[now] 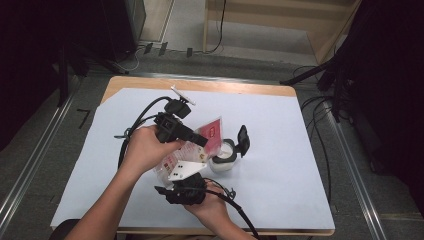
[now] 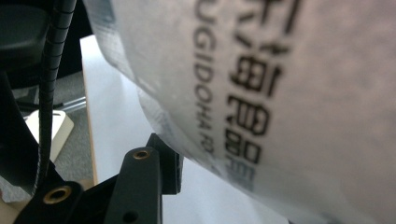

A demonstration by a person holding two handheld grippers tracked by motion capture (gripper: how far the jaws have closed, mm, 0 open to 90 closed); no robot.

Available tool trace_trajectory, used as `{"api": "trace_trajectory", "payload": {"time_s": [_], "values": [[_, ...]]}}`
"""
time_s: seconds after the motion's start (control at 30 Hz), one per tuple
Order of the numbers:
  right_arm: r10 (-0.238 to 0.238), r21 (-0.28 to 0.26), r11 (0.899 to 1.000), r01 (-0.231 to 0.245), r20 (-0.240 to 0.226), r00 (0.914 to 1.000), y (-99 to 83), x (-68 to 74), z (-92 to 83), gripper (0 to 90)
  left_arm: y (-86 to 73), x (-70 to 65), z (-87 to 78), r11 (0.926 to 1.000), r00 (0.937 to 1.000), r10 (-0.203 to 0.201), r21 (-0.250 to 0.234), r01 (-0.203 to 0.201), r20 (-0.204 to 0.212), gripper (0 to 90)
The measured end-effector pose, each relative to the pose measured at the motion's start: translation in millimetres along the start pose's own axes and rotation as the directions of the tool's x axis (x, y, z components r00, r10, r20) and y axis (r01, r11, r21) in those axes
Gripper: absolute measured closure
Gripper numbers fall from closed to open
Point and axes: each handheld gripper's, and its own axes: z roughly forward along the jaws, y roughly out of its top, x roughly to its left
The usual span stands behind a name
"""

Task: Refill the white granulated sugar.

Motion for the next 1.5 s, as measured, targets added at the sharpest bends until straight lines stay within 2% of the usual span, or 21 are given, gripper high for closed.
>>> {"api": "trace_trajectory", "payload": {"time_s": [0.4,0.6,0.77,0.9,0.93,1.27,1.5], "values": [[-0.023,0.031,0.999,0.023,0.003,0.9997,-6.2,0.8,5.1,61.0,0.5,6.9,11.1,0.9998,0.9999,0.005,0.018,-0.005,0.013,72.9],[-0.026,0.053,0.998,0.026,0.001,0.9997,-8.7,1.2,7.9,60.6,-0.1,12.6,16.8,0.9993,0.9994,-0.019,0.034,0.018,0.030,73.3],[-0.036,0.065,0.997,0.035,0.001,0.9994,-10.6,1.9,10.2,60.6,-0.3,15.6,19.6,0.9991,0.9992,-0.021,0.038,0.020,0.035,73.8],[-0.044,0.078,0.996,0.043,0.006,0.9990,-11.7,2.0,11.4,60.8,-0.9,19.5,20.2,0.9992,0.9992,-0.009,0.040,0.007,0.038,76.4],[-0.044,0.079,0.996,0.043,0.008,0.9990,-11.8,1.8,11.6,60.9,-1.3,19.2,20.2,0.9991,0.9990,-0.021,0.037,0.020,0.040,77.4],[-0.040,0.088,0.995,0.038,0.020,0.9990,-11.9,-2.1,10.9,61.2,-3.4,21.3,13.0,0.9998,0.9986,-0.006,0.019,0.005,0.052,83.9],[-0.039,0.081,0.996,0.035,0.040,0.9984,-11.6,-6.5,8.0,60.6,-5.0,21.3,2.3,0.9993,0.9977,0.003,-0.036,0.000,0.068,88.3]]}}
